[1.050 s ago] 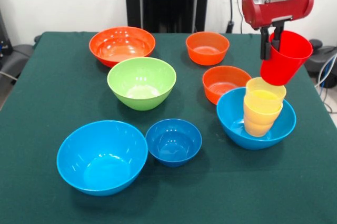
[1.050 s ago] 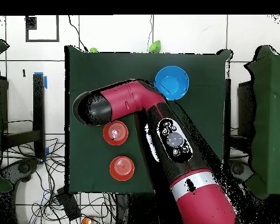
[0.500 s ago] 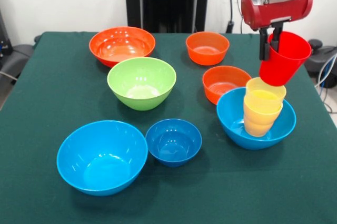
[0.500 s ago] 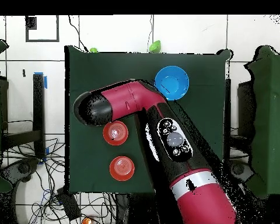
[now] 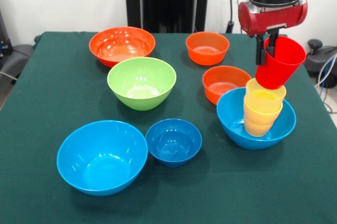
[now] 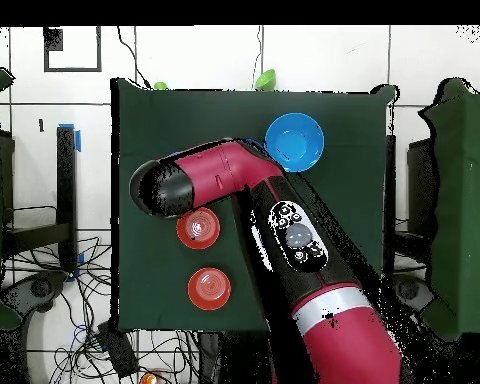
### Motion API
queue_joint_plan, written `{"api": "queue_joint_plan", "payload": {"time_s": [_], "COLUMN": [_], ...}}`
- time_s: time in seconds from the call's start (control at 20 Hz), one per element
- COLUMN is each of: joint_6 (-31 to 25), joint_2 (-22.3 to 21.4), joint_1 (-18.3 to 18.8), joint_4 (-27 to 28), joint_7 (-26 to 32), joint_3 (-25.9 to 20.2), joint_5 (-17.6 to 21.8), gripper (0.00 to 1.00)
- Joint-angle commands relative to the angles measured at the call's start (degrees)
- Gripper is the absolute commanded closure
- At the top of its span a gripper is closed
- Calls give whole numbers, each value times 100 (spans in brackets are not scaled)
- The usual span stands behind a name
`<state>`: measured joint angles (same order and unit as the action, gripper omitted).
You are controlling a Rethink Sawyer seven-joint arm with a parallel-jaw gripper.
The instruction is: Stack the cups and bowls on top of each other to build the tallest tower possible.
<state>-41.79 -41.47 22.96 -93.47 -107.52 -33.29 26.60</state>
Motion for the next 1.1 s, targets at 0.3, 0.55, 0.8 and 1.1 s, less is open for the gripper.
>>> {"api": "queue_joint_plan", "payload": {"time_s": [0.3, 0.55, 0.8, 1.1], "joint_6": [226, 184, 260, 346], "joint_2": [313, 307, 277, 281], "joint_1": [69, 75, 64, 89], "joint_4": [64, 56, 20, -10], "joint_7": [506, 506, 379, 388], "joint_3": [-7, -12, -3, -17], "joint_5": [388, 382, 337, 365], "gripper": [100, 0, 0, 0]}}
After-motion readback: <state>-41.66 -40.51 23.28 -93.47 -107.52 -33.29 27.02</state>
